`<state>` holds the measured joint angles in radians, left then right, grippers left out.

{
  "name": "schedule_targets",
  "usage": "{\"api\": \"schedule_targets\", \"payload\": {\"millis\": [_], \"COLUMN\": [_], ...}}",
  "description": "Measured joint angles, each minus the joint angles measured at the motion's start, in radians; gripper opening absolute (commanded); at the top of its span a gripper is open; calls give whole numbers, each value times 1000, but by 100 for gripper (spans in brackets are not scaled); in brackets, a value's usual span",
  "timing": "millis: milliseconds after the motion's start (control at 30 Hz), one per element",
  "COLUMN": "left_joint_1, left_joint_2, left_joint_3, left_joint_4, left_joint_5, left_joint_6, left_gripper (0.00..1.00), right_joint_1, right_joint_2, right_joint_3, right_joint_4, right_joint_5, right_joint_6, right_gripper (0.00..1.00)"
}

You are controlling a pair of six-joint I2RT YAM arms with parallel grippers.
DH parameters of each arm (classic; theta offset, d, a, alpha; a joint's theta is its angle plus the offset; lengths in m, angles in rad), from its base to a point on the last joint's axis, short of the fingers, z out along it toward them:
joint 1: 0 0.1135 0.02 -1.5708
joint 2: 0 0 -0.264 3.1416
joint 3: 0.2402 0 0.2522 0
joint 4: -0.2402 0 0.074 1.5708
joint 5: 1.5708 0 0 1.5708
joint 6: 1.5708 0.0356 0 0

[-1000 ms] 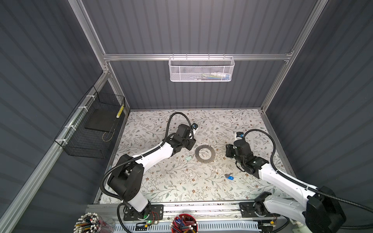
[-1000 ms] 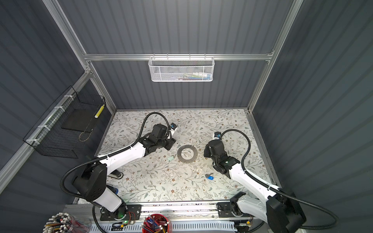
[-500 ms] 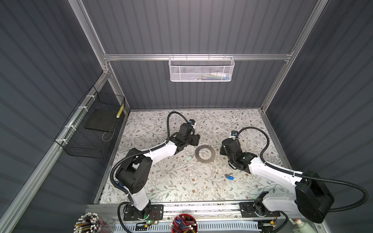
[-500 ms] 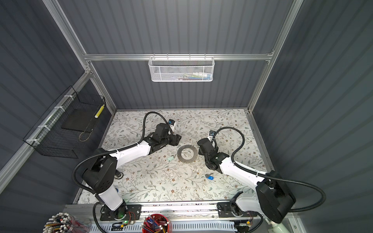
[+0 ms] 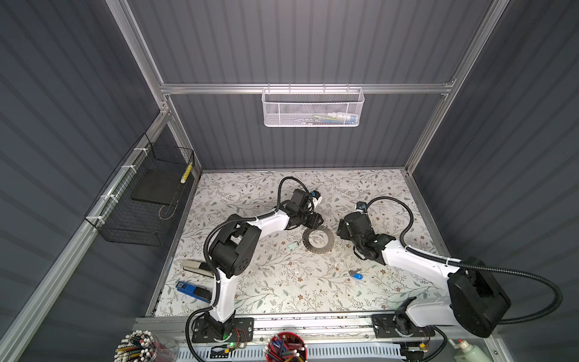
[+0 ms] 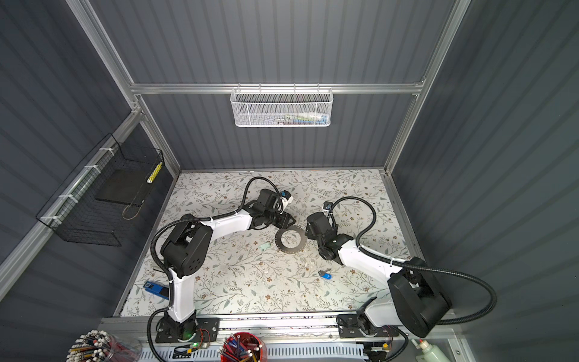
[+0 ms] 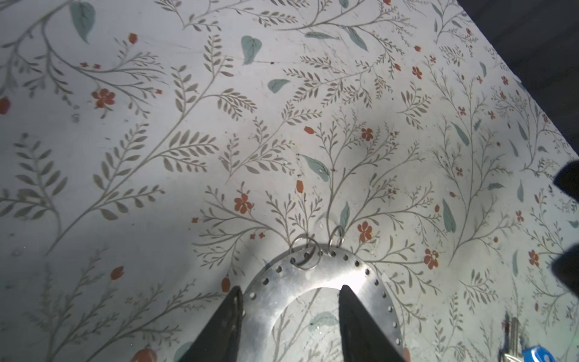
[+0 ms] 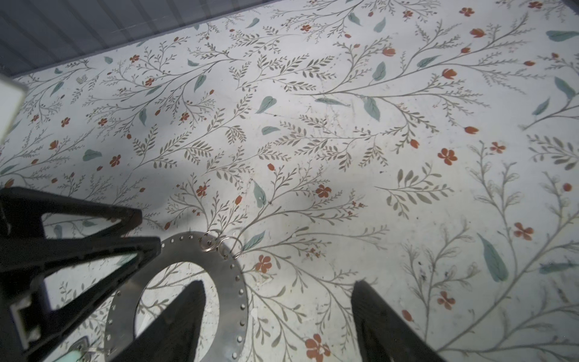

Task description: Put the keys on the keyring

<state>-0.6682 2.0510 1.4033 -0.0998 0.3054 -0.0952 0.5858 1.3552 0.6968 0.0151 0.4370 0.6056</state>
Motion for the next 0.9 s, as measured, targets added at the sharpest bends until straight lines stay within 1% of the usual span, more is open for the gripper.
{"api": "schedule_targets", "payload": {"millis": [67, 167, 333, 433, 533, 767, 900], "left_joint_1": [-10, -34, -58, -67, -69, -71, -71], "left_joint_2": [24, 53, 113, 156, 173, 175, 175], "left_joint_3": [40, 83, 151, 196, 204, 218, 219], "left_joint_4": [-23, -47, -79, -95, -108, -138, -147], "left_joint_5": [16, 37, 43, 44, 44, 36, 35], "left_joint_6": [18, 38, 44, 43, 43, 43, 43], "left_gripper": [48, 46, 40, 37, 35, 34, 30], "right_joint_1": [-31, -73, -124, -132, -132, -140, -141], "right_joint_2": [-17, -35, -5, 28, 34, 34, 34], "right_joint_3": [-26, -66, -68, -53, -48, -48, -47], "right_joint_4": [19, 37, 42, 39, 39, 42, 41], "right_joint_5": [-25, -64, -139, -172, -192, -214, -226], "right_joint_6": [15, 32, 53, 53, 53, 53, 53], "right_gripper": [75, 71, 66, 63, 60, 59, 58]}}
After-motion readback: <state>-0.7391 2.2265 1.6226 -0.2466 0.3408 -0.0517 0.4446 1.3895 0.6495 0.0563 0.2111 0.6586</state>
